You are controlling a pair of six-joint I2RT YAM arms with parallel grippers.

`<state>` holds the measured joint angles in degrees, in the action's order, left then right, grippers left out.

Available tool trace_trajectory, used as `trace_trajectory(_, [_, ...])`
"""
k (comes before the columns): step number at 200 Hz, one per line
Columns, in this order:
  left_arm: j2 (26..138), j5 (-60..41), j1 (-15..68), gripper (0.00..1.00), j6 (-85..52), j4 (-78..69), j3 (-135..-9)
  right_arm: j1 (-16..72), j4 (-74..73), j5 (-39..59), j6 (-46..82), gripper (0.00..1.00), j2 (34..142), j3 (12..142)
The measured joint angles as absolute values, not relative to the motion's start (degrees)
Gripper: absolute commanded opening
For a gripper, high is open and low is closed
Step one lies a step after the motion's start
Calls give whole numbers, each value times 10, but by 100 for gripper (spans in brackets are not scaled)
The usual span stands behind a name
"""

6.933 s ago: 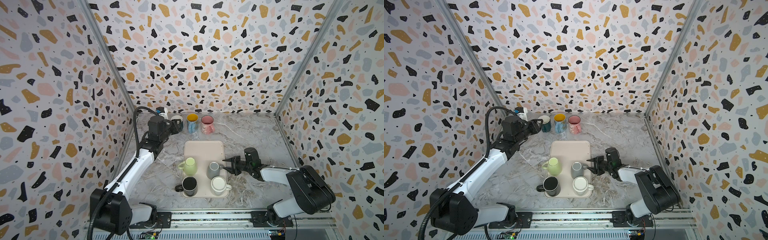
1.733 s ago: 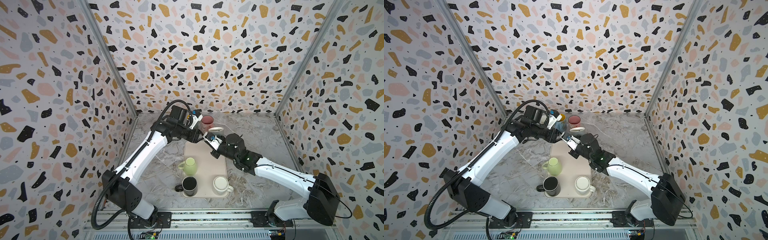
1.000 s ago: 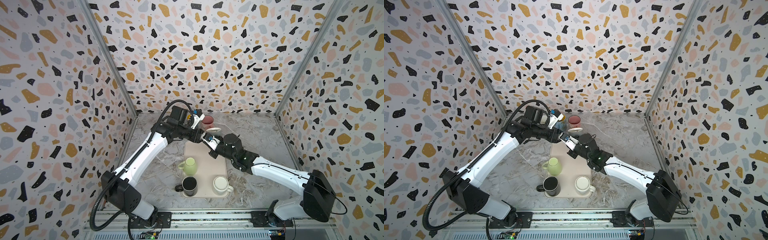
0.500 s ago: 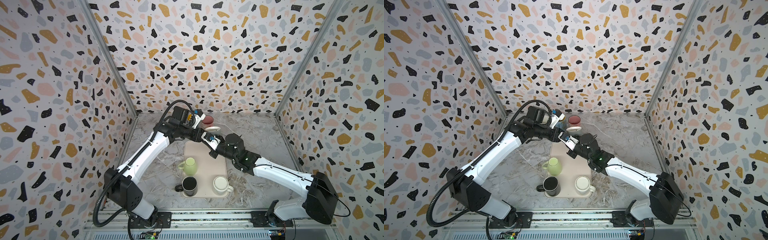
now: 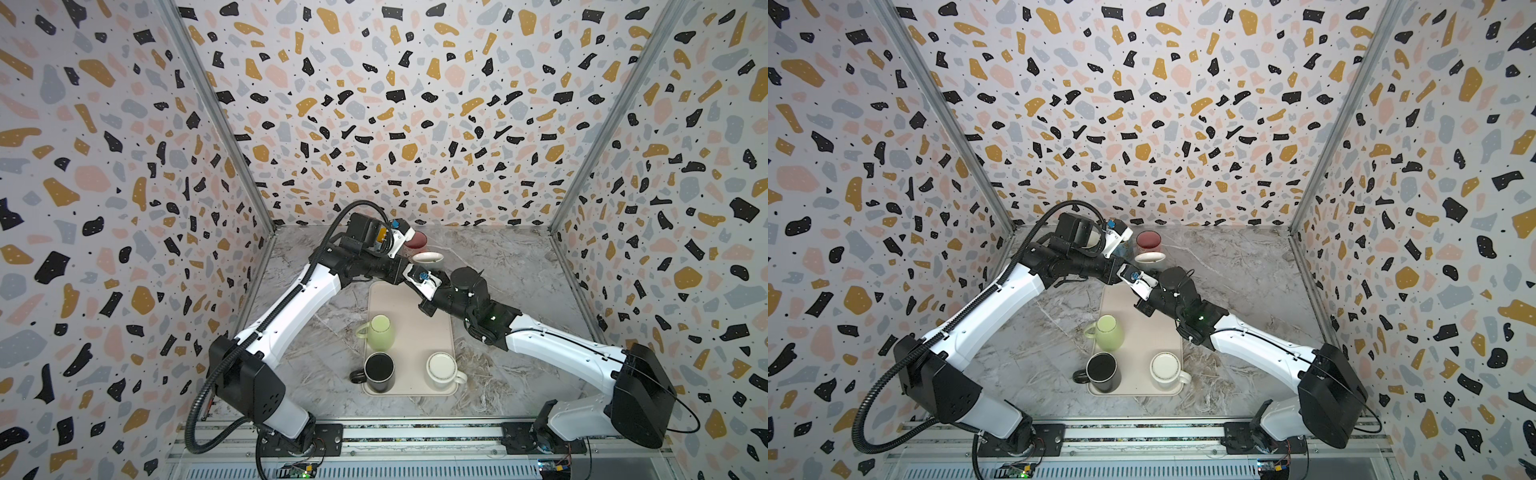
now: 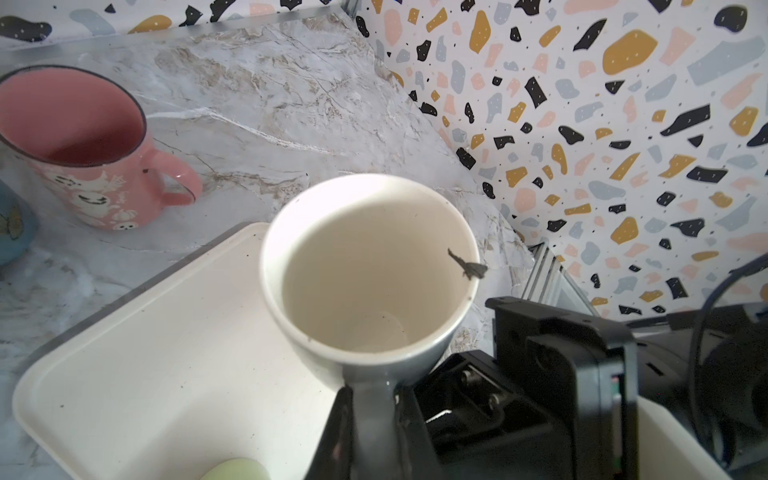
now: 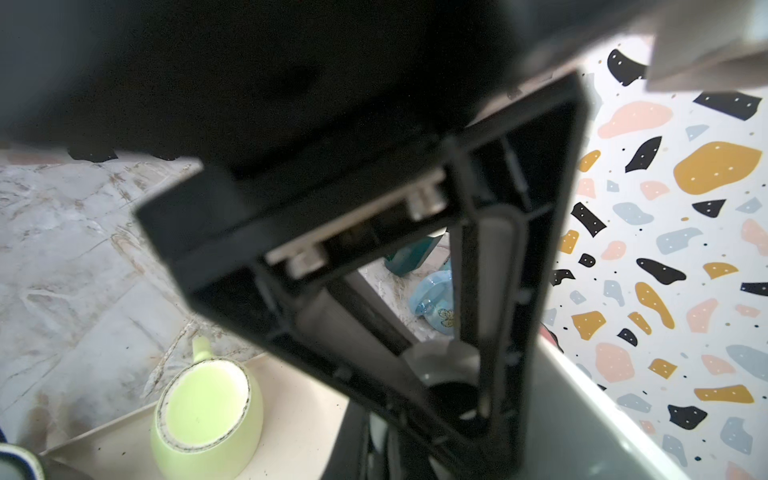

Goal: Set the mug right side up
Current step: 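Close the left gripper on the grey mug's handle while the right gripper holds it, then open the right gripper and draw it back while the left gripper holds the mug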

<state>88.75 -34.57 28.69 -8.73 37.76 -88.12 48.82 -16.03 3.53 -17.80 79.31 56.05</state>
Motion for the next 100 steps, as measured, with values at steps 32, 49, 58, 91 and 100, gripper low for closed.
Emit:
trace_trajectory(32, [887, -347, 286, 0, -86, 377, -881, 488, -161, 31, -181, 0, 793, 561])
trace_trajectory(49, [885, -347, 286, 0, -86, 371, -877, 488, -161, 29, -182, 0, 793, 561])
trace_trajectory(58, [882, -347, 286, 0, -86, 370, -875, 489, -162, 29, -183, 0, 793, 561])
trace_trajectory(91, [878, -346, 286, 0, -86, 367, -874, 490, -167, 23, -187, 9, 793, 561])
trace_trajectory(100, [878, -345, 286, 0, -86, 366, -874, 490, -167, 22, -187, 15, 793, 561])
